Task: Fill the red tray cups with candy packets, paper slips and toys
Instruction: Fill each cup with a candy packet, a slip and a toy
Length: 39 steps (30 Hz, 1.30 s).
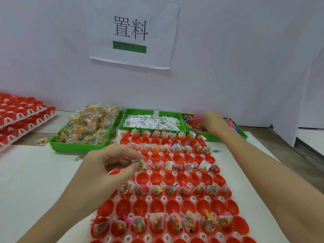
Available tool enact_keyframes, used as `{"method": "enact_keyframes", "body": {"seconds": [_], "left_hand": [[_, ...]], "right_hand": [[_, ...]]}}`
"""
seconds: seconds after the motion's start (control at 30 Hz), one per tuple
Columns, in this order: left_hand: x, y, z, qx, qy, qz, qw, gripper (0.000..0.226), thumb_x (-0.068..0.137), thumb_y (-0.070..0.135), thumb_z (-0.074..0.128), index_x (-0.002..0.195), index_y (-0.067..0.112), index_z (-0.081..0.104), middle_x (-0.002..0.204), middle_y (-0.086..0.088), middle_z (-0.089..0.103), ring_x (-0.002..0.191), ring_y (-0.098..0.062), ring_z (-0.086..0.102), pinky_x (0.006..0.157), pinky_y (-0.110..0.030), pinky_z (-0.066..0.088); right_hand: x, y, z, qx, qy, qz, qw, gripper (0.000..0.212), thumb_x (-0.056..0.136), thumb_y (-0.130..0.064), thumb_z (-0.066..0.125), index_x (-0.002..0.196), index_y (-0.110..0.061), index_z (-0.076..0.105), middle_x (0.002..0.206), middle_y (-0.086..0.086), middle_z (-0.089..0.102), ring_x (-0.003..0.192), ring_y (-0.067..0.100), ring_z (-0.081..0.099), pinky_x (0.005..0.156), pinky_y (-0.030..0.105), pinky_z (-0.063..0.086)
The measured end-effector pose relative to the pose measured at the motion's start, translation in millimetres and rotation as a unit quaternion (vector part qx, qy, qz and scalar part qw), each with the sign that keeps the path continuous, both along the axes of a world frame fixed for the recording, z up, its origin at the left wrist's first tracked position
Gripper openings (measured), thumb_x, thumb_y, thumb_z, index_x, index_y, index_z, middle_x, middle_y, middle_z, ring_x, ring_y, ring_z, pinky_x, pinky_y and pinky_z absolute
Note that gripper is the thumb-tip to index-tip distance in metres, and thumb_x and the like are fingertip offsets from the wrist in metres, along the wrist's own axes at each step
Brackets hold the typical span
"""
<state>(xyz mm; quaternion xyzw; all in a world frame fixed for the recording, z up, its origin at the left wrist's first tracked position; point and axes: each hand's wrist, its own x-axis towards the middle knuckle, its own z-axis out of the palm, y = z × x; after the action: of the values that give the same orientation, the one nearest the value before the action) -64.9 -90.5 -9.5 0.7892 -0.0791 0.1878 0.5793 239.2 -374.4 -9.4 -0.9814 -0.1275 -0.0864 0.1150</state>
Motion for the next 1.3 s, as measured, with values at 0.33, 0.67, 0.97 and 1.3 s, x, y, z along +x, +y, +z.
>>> {"method": "enact_keyframes", "body": {"seconds": [0.33,0.67,0.97,1.3], "left_hand": [[-2,0,2,0.005,0.019,-0.003,1.000,0.028,0.083,0.003,0.079,0.088,0.031,0.081,0.089,0.000,0.078,0.081,-0.013,0.074,0.075,-0.016,0.056],[-9,-13,9,-0.017,0.031,-0.016,0.999,0.023,0.084,0.004,0.080,0.087,0.027,0.082,0.089,0.000,0.079,0.079,-0.014,0.075,0.074,-0.017,0.057],[-26,-53,9,-0.010,-0.014,-0.102,0.995,0.015,0.084,0.016,0.081,0.096,0.024,0.082,0.093,0.001,0.079,0.092,-0.018,0.076,0.083,-0.022,0.058],[-7,-115,27,0.113,-0.084,-0.108,0.984,0.013,0.083,0.009,0.084,0.091,0.020,0.081,0.084,0.013,0.077,0.082,-0.005,0.074,0.079,-0.021,0.060]], "right_hand": [[-44,-21,2,0.433,0.118,0.029,0.893,0.018,0.098,-0.007,0.064,0.110,0.003,0.073,0.096,0.014,0.074,0.080,0.016,0.069,0.069,0.020,0.056],[-165,-16,18,0.566,0.233,0.131,0.780,0.019,0.097,-0.011,0.066,0.113,-0.001,0.064,0.107,0.022,0.076,0.102,0.037,0.074,0.078,0.030,0.062],[-290,1,17,0.439,0.112,0.187,0.872,0.008,0.087,-0.017,0.080,0.090,-0.025,0.079,0.088,-0.003,0.076,0.083,0.014,0.073,0.076,0.020,0.057],[-306,-48,28,0.464,0.080,0.149,0.870,0.012,0.086,-0.017,0.076,0.092,-0.024,0.083,0.087,0.003,0.079,0.082,0.018,0.077,0.077,0.021,0.059]]}}
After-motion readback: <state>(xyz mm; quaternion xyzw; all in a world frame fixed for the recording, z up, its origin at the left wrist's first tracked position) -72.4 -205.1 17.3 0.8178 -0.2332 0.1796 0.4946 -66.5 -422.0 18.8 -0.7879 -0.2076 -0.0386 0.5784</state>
